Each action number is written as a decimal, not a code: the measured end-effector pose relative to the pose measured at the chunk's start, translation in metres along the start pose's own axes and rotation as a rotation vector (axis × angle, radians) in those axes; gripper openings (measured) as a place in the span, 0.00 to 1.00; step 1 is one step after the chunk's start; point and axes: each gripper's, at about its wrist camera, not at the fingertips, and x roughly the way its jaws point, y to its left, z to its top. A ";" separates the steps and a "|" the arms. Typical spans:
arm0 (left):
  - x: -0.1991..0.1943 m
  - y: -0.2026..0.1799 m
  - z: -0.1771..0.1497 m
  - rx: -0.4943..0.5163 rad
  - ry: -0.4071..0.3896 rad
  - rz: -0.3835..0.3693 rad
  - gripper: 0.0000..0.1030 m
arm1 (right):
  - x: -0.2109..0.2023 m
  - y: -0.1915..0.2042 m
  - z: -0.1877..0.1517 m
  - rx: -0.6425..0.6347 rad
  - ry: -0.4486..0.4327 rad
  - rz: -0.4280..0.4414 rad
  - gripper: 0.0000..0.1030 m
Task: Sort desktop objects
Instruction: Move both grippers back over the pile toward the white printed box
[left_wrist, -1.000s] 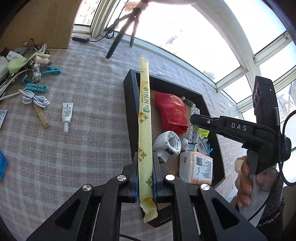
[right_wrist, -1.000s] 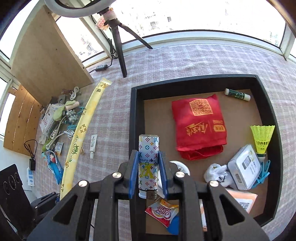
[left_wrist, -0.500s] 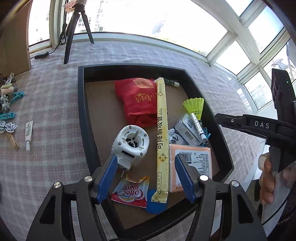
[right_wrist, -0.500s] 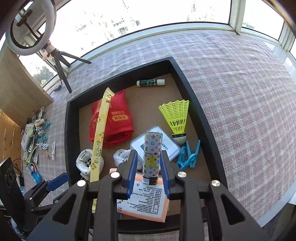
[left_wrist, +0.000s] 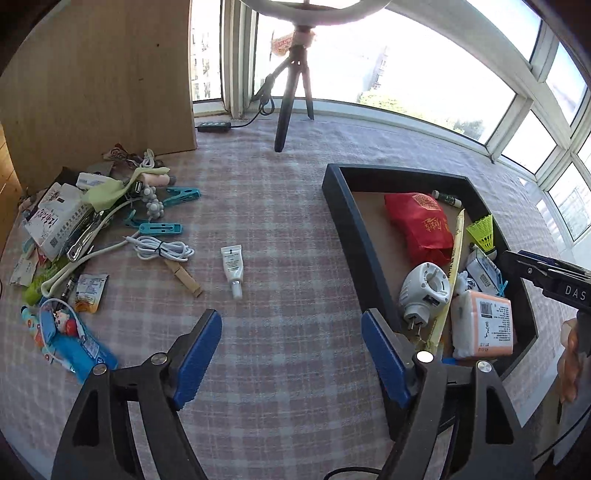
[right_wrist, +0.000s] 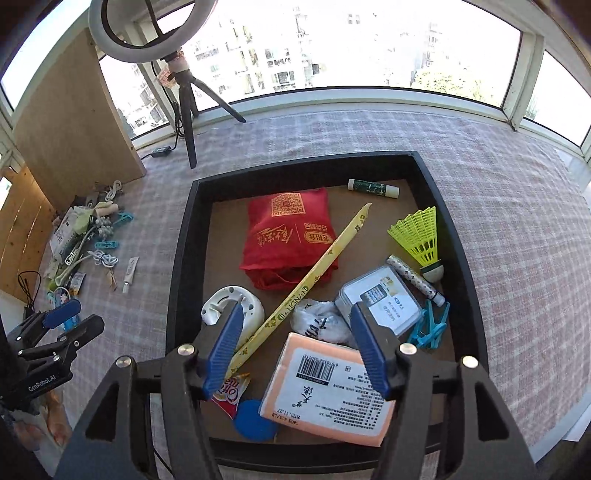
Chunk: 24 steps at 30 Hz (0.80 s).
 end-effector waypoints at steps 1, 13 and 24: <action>-0.003 0.014 -0.001 0.000 0.002 0.018 0.75 | 0.000 0.012 0.000 -0.018 -0.008 0.004 0.60; -0.035 0.213 -0.003 -0.189 -0.034 0.150 0.74 | 0.012 0.169 0.014 -0.186 -0.053 0.088 0.61; -0.023 0.341 0.010 -0.384 -0.056 0.200 0.74 | 0.053 0.339 0.090 -0.380 -0.014 0.234 0.61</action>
